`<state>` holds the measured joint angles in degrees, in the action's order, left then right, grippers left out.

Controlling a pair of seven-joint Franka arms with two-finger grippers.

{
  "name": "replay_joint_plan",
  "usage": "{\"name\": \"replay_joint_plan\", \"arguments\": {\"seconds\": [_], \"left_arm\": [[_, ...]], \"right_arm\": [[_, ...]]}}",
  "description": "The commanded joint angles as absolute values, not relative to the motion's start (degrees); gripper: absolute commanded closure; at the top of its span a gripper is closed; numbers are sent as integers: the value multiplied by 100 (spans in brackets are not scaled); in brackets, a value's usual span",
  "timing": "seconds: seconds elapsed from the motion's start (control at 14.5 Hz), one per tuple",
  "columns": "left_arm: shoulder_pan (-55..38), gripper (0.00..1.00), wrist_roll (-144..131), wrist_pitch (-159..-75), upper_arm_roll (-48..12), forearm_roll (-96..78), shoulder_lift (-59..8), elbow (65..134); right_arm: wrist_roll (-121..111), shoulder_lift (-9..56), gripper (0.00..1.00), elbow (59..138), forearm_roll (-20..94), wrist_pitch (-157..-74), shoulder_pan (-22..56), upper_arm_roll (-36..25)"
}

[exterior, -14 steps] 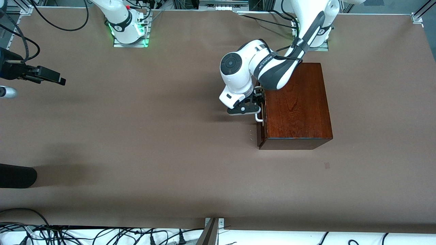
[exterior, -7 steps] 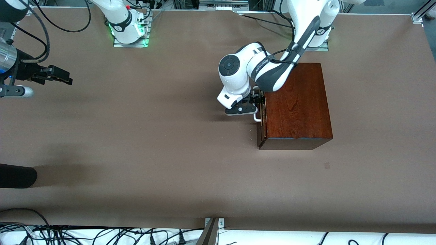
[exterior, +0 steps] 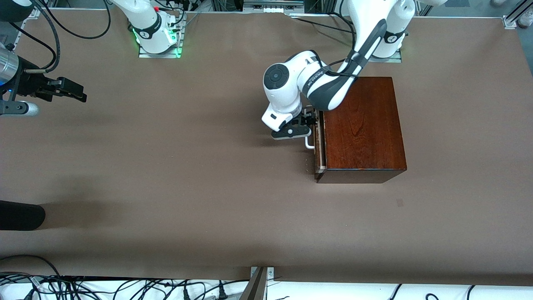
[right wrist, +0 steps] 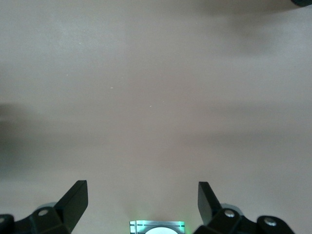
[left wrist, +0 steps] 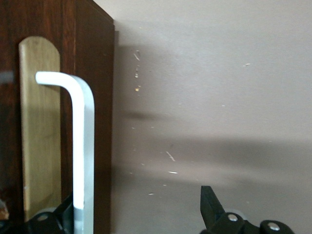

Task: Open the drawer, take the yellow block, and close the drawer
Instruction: 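Grasp the handle with the left gripper and pull the drawer open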

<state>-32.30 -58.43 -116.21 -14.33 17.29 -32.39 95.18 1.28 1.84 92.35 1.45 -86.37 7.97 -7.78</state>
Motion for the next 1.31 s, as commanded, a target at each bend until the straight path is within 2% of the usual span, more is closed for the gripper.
{"name": "replay_joint_plan", "arguments": {"seconds": [0.0,0.55,1.25], "left_arm": [[-3699,0,-6178,-11716,-1231,1723,-3577,9045],[-4473,0,-6310,-11716,-660,994,-4157,8140],[-5009,0,-6618,-11725,-273,615,-4579,7506]], "right_arm": [[62,114,0,9237,141,-8604,791,-800],[70,132,0,9237,141,-8640,791,-791],[62,167,0,9237,123,-8631,791,-791]]}}
